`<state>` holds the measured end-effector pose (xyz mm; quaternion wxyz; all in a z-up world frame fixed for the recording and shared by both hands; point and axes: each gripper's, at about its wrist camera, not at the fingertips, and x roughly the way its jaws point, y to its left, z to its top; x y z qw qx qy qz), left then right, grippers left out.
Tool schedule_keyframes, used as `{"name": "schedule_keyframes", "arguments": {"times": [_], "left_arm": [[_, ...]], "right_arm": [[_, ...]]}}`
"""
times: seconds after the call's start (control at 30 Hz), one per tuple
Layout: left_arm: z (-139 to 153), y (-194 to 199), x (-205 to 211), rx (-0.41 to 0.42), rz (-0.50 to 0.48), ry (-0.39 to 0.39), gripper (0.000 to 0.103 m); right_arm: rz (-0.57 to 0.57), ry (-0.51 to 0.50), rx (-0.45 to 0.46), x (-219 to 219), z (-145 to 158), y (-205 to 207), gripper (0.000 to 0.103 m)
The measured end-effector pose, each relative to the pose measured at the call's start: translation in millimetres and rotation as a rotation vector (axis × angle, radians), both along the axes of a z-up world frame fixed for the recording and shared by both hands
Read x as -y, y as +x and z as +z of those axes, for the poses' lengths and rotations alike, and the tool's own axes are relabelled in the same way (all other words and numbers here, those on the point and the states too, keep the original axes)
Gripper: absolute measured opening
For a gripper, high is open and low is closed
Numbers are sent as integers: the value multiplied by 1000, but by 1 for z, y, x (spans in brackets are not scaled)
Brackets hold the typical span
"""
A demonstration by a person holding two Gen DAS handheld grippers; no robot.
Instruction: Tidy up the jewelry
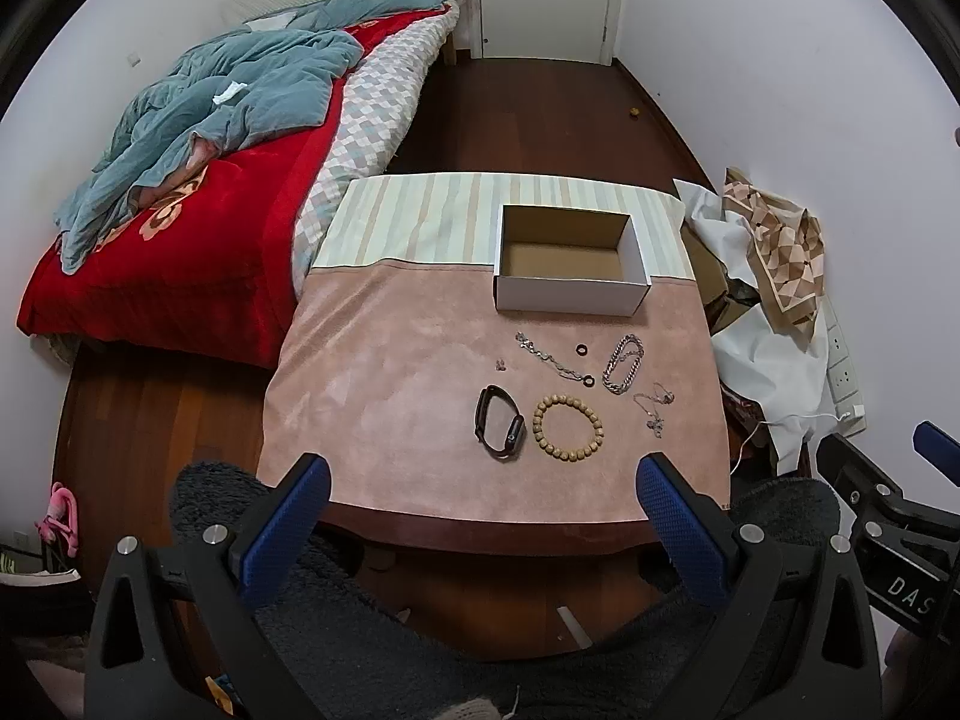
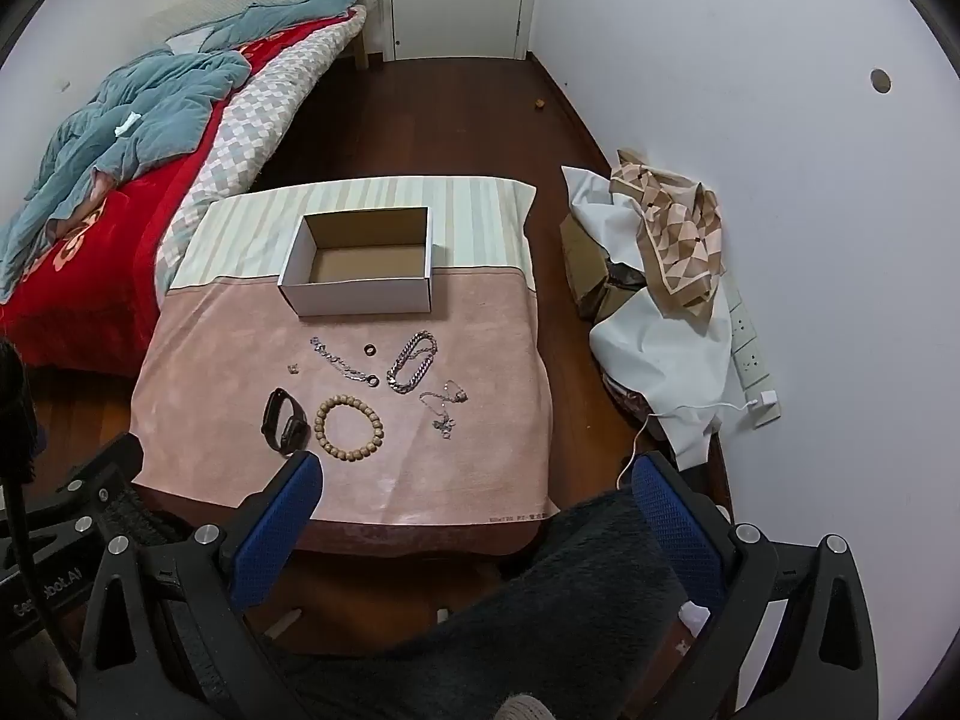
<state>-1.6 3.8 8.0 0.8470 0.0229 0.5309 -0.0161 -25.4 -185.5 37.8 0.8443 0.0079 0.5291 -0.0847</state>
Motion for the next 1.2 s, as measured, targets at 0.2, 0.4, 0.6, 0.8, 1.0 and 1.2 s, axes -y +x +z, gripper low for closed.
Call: {"name": "schedule_keyframes", "arguments": {"times": [0.2, 0.4, 0.6, 0.8, 1.0, 1.2], "left_arm": [[3, 1, 4, 3, 3, 1, 103], [4, 1, 5, 13, 2, 3, 103], [5, 0, 5, 21, -2, 1, 103], [6, 1, 5, 19, -1, 0, 103], [6, -1, 6, 23, -3, -4, 103], [8, -1, 7, 26, -2, -3, 103]], "right_arm": [[-8, -8, 6, 1, -1, -1, 103], [-10, -11, 11, 3, -1, -2, 103], [-11, -14, 11, 2, 0, -2, 103], [-13, -19, 11, 2, 0, -2, 103], [-16, -32, 16, 4, 1, -3, 103], [-17, -32, 17, 4, 3, -4, 103]]}}
